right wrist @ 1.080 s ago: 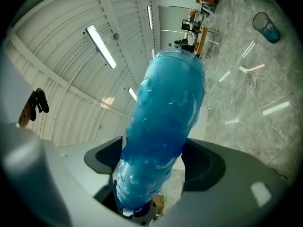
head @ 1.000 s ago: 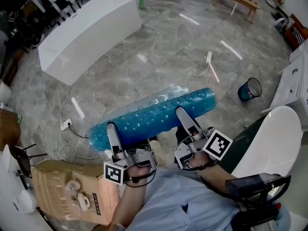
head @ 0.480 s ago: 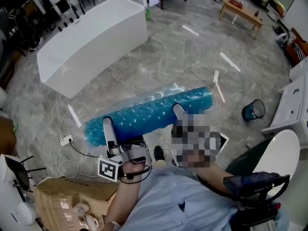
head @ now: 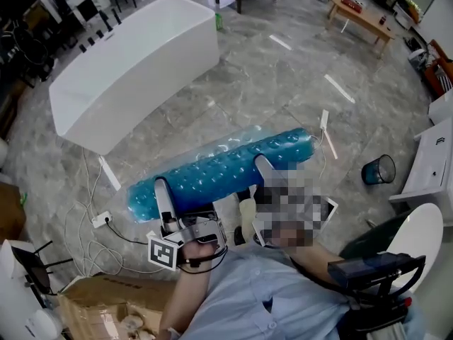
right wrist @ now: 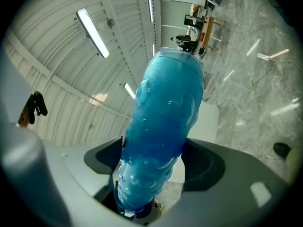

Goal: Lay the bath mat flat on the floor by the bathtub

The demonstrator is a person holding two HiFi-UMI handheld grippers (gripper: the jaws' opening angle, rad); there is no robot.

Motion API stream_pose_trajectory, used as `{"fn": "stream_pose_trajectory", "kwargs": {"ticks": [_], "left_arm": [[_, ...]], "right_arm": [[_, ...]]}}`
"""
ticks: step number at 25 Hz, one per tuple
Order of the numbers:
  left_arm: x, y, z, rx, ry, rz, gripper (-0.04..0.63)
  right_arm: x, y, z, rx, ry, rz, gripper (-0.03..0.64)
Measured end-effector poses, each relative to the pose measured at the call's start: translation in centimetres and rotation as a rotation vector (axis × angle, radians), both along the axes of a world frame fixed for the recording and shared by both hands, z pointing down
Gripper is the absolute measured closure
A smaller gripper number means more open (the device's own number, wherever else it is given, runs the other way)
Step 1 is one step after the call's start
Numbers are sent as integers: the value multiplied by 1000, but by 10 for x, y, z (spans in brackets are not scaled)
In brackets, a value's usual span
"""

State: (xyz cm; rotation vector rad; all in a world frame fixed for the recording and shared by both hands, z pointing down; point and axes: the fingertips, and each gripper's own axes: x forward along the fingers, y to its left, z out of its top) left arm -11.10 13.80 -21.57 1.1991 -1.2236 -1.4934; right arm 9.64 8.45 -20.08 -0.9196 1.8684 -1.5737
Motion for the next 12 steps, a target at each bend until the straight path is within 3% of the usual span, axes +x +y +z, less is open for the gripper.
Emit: {"fn": "stream_pose_trajectory", "kwargs": {"ticks": [7,12], "left_arm": [[-35,-119,43,-46,11,-14,222],[-81,-268,71,-68,-3,-13,222]], "right_arm": [[-35,-122,43,-39,-7,-10,224],[-81,-271,75,-64,-13,-19,225]]}}
